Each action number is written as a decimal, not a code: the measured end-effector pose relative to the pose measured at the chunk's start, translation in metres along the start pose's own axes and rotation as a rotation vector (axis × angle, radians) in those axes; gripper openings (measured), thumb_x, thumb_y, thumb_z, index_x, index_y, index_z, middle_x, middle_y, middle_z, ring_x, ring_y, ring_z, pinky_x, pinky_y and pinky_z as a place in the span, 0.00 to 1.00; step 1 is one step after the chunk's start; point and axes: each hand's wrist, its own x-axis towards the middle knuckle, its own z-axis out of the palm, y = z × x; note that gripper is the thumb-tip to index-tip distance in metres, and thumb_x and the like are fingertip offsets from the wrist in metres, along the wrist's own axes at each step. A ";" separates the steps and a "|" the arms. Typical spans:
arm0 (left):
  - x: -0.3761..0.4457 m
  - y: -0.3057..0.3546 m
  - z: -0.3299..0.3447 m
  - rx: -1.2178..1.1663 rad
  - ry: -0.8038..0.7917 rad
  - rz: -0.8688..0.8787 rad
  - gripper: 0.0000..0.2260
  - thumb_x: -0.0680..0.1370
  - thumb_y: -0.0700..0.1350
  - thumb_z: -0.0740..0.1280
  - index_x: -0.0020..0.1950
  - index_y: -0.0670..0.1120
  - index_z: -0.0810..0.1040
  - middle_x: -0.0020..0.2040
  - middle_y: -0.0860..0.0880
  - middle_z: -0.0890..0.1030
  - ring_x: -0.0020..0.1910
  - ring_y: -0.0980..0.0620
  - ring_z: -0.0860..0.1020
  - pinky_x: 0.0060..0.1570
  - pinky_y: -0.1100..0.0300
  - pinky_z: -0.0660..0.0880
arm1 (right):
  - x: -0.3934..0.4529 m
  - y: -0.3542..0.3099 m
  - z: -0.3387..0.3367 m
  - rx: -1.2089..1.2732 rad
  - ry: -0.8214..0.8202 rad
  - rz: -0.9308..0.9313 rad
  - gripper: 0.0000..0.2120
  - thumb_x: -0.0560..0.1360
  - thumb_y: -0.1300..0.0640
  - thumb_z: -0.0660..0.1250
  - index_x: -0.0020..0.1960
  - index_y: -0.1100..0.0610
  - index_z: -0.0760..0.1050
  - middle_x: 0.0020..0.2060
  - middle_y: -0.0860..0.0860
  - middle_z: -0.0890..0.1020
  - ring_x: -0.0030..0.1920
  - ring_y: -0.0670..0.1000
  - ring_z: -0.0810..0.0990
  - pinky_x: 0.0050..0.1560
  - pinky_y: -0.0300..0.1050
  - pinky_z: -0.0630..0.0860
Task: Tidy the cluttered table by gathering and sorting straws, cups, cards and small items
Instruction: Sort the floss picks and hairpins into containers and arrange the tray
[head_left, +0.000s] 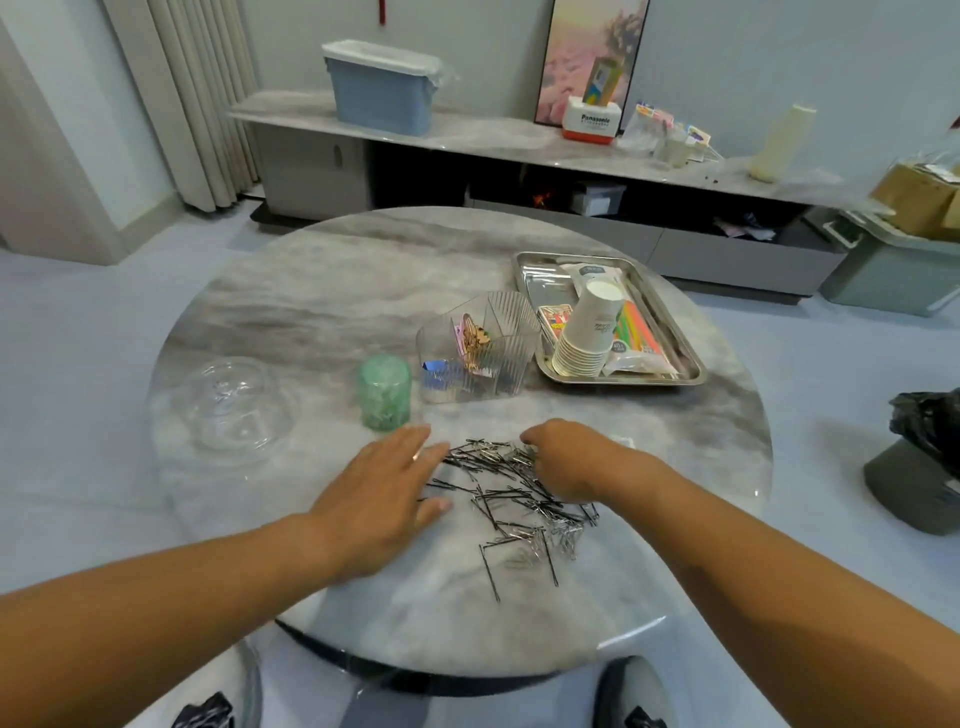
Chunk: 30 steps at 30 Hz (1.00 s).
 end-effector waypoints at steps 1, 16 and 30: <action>-0.005 0.001 0.010 0.030 -0.016 0.067 0.31 0.83 0.67 0.47 0.83 0.58 0.45 0.83 0.52 0.40 0.82 0.51 0.39 0.79 0.54 0.41 | -0.002 0.002 0.008 -0.011 -0.016 -0.008 0.26 0.80 0.66 0.58 0.78 0.55 0.65 0.74 0.57 0.69 0.70 0.60 0.72 0.68 0.51 0.72; -0.003 0.016 0.036 0.091 -0.013 0.184 0.28 0.82 0.67 0.40 0.81 0.63 0.37 0.81 0.54 0.33 0.78 0.56 0.29 0.75 0.58 0.28 | -0.031 0.048 0.024 -0.128 0.064 -0.215 0.23 0.83 0.46 0.60 0.76 0.53 0.66 0.76 0.53 0.64 0.75 0.56 0.66 0.74 0.52 0.65; -0.002 0.030 0.042 0.054 -0.045 0.177 0.33 0.78 0.73 0.37 0.81 0.62 0.37 0.82 0.52 0.33 0.78 0.56 0.29 0.77 0.54 0.30 | -0.026 0.036 0.034 -0.145 0.183 -0.226 0.30 0.80 0.37 0.62 0.78 0.49 0.66 0.74 0.50 0.69 0.72 0.54 0.69 0.71 0.48 0.67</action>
